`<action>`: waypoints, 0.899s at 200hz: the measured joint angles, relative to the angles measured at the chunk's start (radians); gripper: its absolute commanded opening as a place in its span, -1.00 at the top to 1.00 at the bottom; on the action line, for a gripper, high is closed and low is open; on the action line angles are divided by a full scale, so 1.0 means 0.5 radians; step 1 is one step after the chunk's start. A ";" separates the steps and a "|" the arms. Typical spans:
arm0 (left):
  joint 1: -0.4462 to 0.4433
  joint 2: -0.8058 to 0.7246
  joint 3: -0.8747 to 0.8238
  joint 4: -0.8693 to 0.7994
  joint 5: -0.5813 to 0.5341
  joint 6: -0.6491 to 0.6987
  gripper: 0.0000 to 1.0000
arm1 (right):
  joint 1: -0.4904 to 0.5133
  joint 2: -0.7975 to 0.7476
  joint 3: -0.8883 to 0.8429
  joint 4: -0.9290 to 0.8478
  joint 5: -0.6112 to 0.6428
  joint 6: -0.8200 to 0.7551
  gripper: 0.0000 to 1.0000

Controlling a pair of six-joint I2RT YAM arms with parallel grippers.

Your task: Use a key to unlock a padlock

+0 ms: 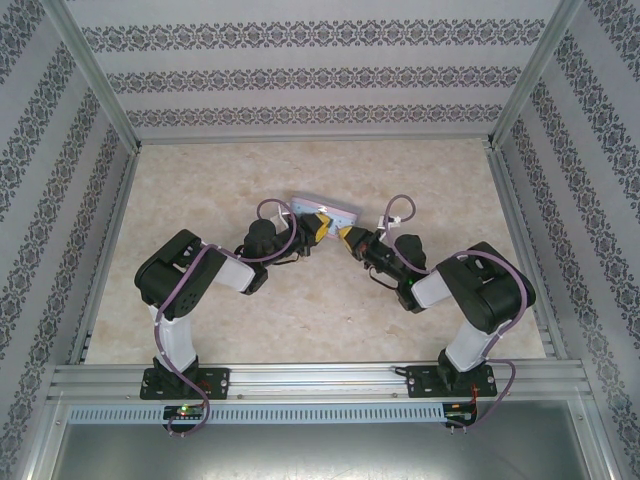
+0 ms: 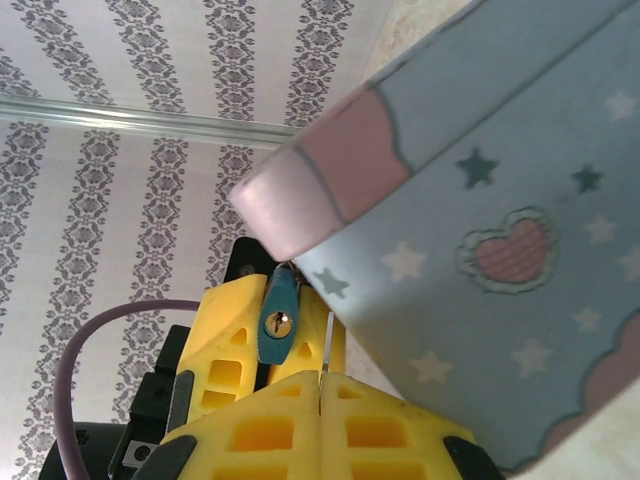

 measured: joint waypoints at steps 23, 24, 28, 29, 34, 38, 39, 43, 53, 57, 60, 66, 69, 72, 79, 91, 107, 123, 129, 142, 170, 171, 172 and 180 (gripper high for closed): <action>0.000 0.000 0.000 -0.027 0.046 0.050 1.00 | -0.059 -0.031 -0.021 -0.010 -0.150 -0.057 1.00; 0.000 0.000 0.000 -0.027 0.046 0.051 1.00 | -0.060 -0.033 -0.021 -0.011 -0.154 -0.060 1.00; 0.000 0.000 0.000 -0.031 0.054 0.059 1.00 | -0.069 -0.040 -0.021 -0.018 -0.181 -0.072 1.00; 0.000 0.000 0.000 -0.032 0.055 0.060 1.00 | -0.069 -0.042 -0.021 -0.018 -0.186 -0.074 1.00; 0.000 0.000 0.000 -0.038 0.067 0.068 1.00 | -0.077 -0.052 -0.021 -0.027 -0.218 -0.094 1.00; 0.000 0.000 0.000 -0.043 0.076 0.076 1.00 | -0.079 -0.063 -0.021 -0.037 -0.250 -0.111 1.00; 0.000 0.000 0.000 -0.043 0.076 0.076 1.00 | -0.080 -0.064 -0.021 -0.039 -0.255 -0.114 1.00; 0.000 0.000 0.000 -0.047 0.084 0.082 1.00 | -0.081 -0.074 -0.022 -0.049 -0.279 -0.133 1.00; 0.000 0.000 0.000 -0.060 0.109 0.103 1.00 | -0.081 -0.099 -0.022 -0.079 -0.344 -0.179 1.00; 0.000 0.000 0.000 -0.063 0.117 0.109 1.00 | -0.081 -0.111 -0.022 -0.092 -0.368 -0.200 1.00; 0.000 0.000 0.000 -0.068 0.123 0.114 1.00 | -0.081 -0.119 -0.022 -0.103 -0.385 -0.212 1.00; 0.000 0.000 0.000 -0.078 0.137 0.121 1.00 | -0.081 -0.133 -0.022 -0.122 -0.414 -0.242 1.00; 0.001 0.000 0.000 -0.082 0.144 0.127 1.00 | -0.081 -0.140 -0.022 -0.131 -0.427 -0.254 1.00; 0.001 0.000 0.000 -0.086 0.151 0.127 1.00 | -0.081 -0.146 -0.022 -0.142 -0.439 -0.269 1.00; 0.001 0.000 0.000 -0.094 0.166 0.133 1.00 | -0.081 -0.158 -0.022 -0.167 -0.467 -0.301 1.00; 0.001 0.000 0.000 -0.108 0.188 0.140 1.00 | -0.086 -0.166 -0.022 -0.195 -0.496 -0.344 1.00; 0.002 0.000 0.000 -0.122 0.216 0.147 1.00 | -0.106 -0.168 -0.022 -0.233 -0.525 -0.384 1.00; 0.002 -0.002 0.000 -0.137 0.236 0.156 1.00 | -0.120 -0.168 -0.022 -0.256 -0.533 -0.410 1.00; 0.002 -0.003 0.000 -0.144 0.246 0.160 1.00 | -0.122 -0.168 -0.022 -0.260 -0.533 -0.414 1.00; 0.002 -0.005 0.000 -0.156 0.262 0.166 1.00 | -0.134 -0.168 -0.043 -0.258 -0.535 -0.419 1.00; 0.002 -0.021 0.000 -0.188 0.272 0.172 1.00 | -0.146 -0.168 -0.089 -0.275 -0.533 -0.417 1.00; 0.002 -0.022 0.000 -0.188 0.272 0.172 1.00 | -0.146 -0.168 -0.090 -0.274 -0.533 -0.418 1.00; 0.002 -0.024 0.000 -0.190 0.272 0.172 1.00 | -0.146 -0.168 -0.090 -0.275 -0.532 -0.417 1.00; 0.002 -0.027 0.000 -0.196 0.272 0.172 1.00 | -0.146 -0.168 -0.094 -0.273 -0.530 -0.417 1.00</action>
